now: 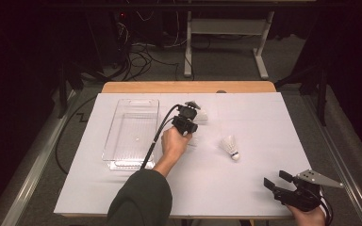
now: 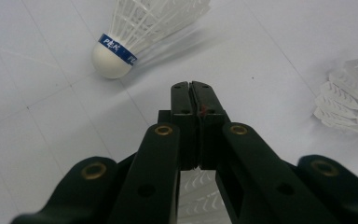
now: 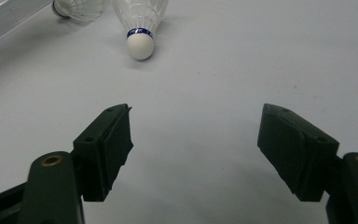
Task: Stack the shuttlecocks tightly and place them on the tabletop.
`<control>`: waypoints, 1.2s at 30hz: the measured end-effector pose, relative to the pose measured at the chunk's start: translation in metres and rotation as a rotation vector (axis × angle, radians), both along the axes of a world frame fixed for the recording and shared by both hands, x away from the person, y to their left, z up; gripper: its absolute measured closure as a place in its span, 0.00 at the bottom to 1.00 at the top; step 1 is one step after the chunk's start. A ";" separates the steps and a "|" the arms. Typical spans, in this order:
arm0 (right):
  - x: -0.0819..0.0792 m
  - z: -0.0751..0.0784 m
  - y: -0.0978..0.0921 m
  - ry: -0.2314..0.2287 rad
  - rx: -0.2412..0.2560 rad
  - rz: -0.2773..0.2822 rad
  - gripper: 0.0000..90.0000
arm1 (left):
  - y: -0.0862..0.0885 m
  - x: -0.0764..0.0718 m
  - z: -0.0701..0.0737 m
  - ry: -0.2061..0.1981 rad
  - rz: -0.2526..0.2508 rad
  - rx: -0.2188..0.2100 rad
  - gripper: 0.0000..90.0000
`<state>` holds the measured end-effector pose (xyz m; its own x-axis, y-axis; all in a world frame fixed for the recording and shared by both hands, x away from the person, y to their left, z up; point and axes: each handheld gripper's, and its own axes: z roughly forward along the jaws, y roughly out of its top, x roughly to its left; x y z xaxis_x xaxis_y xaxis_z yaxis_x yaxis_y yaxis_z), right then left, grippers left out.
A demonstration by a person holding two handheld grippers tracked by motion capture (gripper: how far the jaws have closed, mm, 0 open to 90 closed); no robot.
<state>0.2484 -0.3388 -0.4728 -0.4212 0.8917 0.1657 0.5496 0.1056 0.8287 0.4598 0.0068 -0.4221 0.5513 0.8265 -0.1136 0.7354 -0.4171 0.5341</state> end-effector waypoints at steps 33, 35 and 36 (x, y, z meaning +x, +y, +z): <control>0.000 0.000 0.000 0.000 0.002 -0.001 0.29 | 0.000 0.000 -0.002 -0.014 -0.009 -0.002 0.68; 0.000 0.000 0.000 0.000 0.002 -0.001 0.29 | -0.001 -0.001 -0.002 -0.013 -0.014 0.002 0.68; 0.000 0.000 0.000 0.000 0.002 -0.001 0.29 | -0.001 -0.001 -0.003 -0.014 -0.015 0.004 0.68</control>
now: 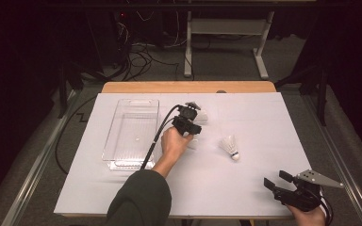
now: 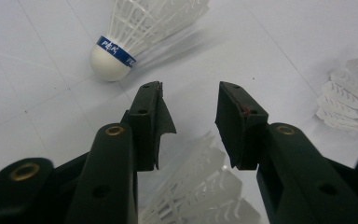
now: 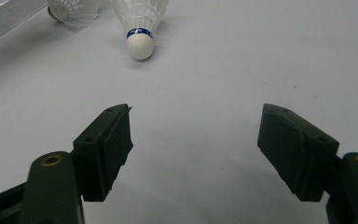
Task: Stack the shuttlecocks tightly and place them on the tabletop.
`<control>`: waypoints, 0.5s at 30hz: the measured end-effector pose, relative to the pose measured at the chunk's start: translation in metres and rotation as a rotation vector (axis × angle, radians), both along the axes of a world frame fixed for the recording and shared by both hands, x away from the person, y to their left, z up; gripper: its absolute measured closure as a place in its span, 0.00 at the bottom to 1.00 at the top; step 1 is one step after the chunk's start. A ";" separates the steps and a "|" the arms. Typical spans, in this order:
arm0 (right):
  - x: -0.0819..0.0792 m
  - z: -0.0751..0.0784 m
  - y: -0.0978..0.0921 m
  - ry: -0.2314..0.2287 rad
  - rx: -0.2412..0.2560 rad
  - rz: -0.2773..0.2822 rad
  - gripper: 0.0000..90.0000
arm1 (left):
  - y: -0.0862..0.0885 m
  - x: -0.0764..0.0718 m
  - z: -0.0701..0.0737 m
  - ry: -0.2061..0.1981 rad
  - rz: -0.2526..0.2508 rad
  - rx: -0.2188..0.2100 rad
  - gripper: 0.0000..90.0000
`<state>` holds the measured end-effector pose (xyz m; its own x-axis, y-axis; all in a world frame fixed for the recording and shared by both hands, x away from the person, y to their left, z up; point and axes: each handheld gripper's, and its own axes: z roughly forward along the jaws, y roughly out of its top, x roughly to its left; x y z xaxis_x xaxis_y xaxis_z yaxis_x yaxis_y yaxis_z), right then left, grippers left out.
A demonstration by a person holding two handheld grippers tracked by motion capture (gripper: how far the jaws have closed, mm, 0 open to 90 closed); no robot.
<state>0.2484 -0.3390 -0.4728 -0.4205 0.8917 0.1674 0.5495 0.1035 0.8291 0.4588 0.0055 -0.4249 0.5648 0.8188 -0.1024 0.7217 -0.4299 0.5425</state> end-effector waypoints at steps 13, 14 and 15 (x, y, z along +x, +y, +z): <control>0.000 0.000 0.000 -0.002 0.002 0.000 0.29 | 0.001 0.000 0.000 -0.012 -0.002 0.019 0.68; 0.000 0.000 0.000 -0.002 0.003 -0.001 0.29 | 0.001 0.000 0.000 -0.012 -0.003 0.018 0.68; 0.000 0.000 0.000 -0.002 0.003 0.000 0.29 | 0.001 -0.001 0.000 -0.014 -0.004 0.016 0.68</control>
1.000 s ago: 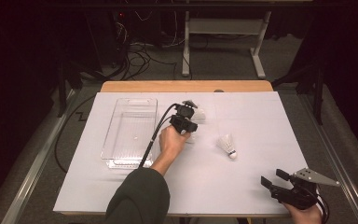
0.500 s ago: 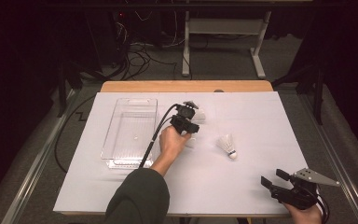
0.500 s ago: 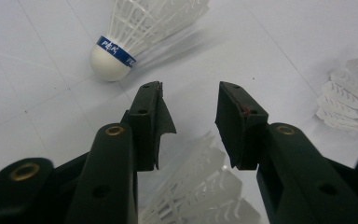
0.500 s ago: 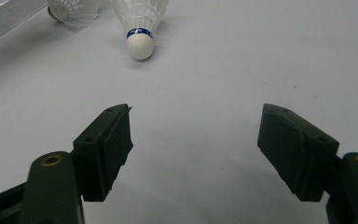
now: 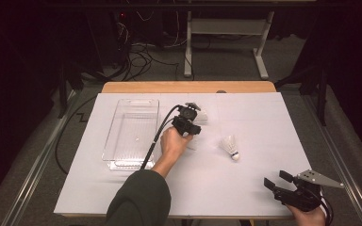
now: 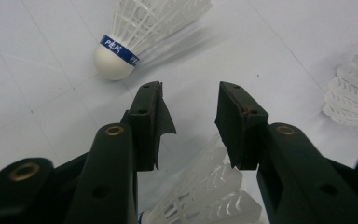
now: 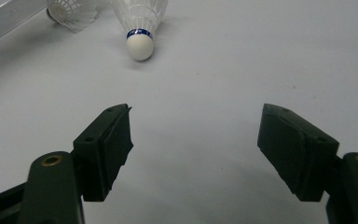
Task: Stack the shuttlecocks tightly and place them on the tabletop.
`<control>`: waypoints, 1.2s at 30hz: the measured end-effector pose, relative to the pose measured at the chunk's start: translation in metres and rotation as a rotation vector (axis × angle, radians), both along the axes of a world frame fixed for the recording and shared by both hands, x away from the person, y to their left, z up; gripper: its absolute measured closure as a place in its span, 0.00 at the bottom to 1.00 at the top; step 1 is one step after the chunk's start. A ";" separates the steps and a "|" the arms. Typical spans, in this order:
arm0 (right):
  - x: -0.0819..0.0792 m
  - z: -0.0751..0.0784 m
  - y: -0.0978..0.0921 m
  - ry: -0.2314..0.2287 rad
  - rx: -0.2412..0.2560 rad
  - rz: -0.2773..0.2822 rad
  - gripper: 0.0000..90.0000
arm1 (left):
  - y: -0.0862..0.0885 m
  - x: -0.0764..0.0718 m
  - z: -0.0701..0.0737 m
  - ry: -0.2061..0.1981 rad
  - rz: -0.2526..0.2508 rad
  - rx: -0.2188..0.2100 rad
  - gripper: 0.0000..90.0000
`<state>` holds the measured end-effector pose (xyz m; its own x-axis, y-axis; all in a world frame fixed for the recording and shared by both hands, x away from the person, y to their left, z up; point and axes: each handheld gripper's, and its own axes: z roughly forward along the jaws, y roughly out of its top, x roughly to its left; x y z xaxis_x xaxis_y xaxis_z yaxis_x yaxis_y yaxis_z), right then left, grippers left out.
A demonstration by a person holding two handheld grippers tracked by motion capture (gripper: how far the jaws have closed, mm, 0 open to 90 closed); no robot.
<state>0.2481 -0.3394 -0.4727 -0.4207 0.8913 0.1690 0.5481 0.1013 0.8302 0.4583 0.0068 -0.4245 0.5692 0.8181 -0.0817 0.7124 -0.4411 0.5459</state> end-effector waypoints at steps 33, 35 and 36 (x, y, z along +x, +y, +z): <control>0.000 0.000 0.000 -0.003 -0.003 -0.001 0.29 | 0.001 -0.022 0.015 -0.065 -0.061 -0.052 0.50; 0.000 0.000 0.000 0.001 0.000 -0.004 0.29 | 0.004 -0.024 0.016 -0.070 -0.061 -0.056 0.49; 0.000 0.000 0.000 -0.001 -0.002 -0.002 0.29 | 0.005 -0.025 0.017 -0.071 -0.061 -0.058 0.48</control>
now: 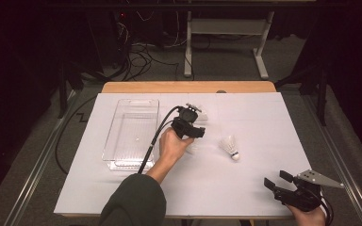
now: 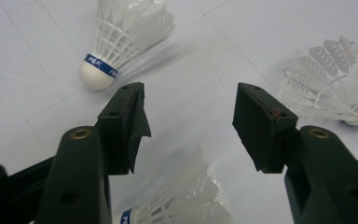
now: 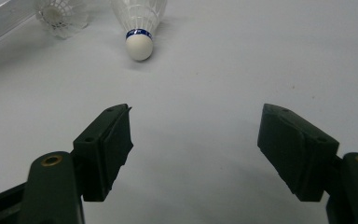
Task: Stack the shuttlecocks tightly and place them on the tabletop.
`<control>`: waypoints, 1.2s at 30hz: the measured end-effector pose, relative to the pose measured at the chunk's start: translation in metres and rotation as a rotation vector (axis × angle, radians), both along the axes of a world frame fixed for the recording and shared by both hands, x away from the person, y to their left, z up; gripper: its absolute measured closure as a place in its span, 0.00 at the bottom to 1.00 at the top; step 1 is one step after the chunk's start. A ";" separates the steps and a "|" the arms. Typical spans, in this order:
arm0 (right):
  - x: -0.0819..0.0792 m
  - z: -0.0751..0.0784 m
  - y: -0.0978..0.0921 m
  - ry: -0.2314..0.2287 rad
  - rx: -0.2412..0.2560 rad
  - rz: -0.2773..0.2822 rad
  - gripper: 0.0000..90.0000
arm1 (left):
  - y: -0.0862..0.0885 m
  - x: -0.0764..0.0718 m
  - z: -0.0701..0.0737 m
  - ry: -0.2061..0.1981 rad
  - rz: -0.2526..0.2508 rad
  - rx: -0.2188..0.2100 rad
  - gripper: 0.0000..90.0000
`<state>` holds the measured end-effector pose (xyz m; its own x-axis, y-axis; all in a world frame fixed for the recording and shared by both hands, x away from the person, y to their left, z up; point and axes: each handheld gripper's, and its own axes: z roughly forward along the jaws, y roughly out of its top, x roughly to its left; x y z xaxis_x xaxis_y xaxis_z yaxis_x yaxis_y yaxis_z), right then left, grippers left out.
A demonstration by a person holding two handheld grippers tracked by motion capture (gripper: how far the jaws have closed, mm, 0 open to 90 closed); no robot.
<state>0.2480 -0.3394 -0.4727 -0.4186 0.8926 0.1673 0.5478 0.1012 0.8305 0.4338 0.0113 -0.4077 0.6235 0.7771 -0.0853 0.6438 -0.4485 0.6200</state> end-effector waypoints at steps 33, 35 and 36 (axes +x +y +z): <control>0.000 0.000 0.000 -0.002 -0.005 -0.005 0.29 | 0.027 -0.035 0.013 -0.028 -0.046 -0.061 0.39; 0.000 0.000 0.000 -0.002 -0.006 -0.005 0.29 | 0.027 -0.037 0.013 -0.025 -0.052 -0.061 0.39; 0.000 0.000 0.000 -0.002 -0.006 -0.004 0.29 | 0.028 -0.038 0.013 -0.024 -0.053 -0.059 0.38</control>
